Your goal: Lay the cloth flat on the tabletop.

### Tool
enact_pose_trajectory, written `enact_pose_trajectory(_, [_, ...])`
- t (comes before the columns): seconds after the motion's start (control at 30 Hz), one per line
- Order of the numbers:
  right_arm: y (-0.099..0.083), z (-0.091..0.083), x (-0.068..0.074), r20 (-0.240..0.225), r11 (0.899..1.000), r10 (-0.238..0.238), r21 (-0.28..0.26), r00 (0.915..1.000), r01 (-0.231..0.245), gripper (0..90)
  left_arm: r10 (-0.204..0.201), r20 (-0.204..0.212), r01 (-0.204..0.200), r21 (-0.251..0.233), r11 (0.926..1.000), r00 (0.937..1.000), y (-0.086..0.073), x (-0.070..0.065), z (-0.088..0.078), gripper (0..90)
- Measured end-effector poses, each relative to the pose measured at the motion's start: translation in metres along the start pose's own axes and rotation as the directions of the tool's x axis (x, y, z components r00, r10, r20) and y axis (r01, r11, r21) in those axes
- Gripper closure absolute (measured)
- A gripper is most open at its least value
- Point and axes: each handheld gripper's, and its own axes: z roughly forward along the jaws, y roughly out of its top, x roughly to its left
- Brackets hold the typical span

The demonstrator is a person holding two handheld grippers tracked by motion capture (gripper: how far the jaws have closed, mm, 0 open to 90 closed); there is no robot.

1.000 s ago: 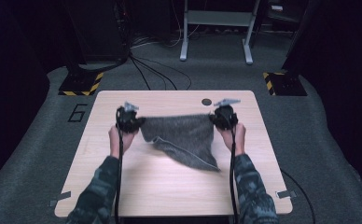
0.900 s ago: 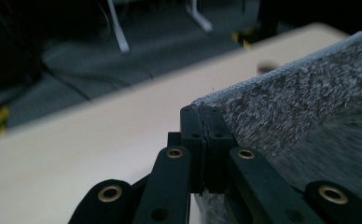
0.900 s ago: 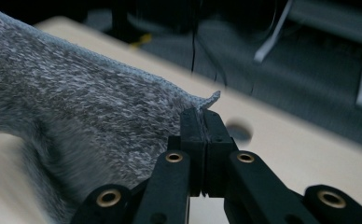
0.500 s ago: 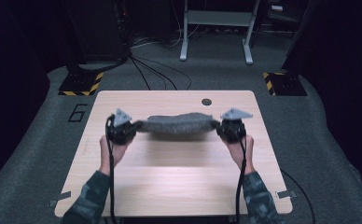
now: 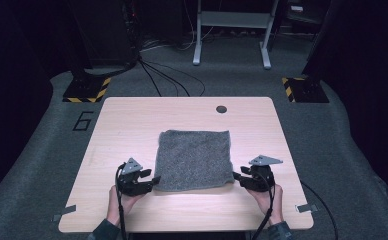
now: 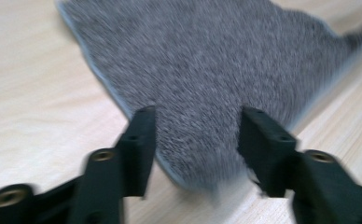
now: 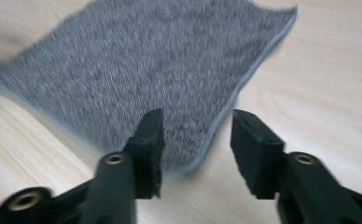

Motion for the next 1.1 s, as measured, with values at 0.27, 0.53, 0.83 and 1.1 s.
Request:
enact_pose_trajectory(0.27, [0.03,0.036,-0.002,0.033,0.998,-0.044,0.052,0.9985,0.042,17.3,0.039,-0.081,-0.033,0.078,0.9964,0.996,0.018,0.021,0.031,22.0])
enact_pose_trajectory(0.53, [0.025,0.087,0.006,0.105,0.987,-0.076,0.149,0.9916,0.06,6.3,0.108,-0.177,-0.081,0.152,0.985,0.9782,0.008,0.015,0.066,15.0])
enact_pose_trajectory(0.83, [0.015,0.099,0.0,0.143,0.98,-0.077,0.196,0.9868,0.048,3.7,0.096,-0.183,-0.063,0.176,0.9823,0.9785,0.001,0.015,0.071,13.6])
enact_pose_trajectory(1.1, [0.01,0.096,-0.005,0.122,0.984,-0.064,0.172,0.9905,0.042,2.4,0.062,-0.181,-0.033,0.16,0.9865,0.9816,-0.004,0.011,0.069,13.5])
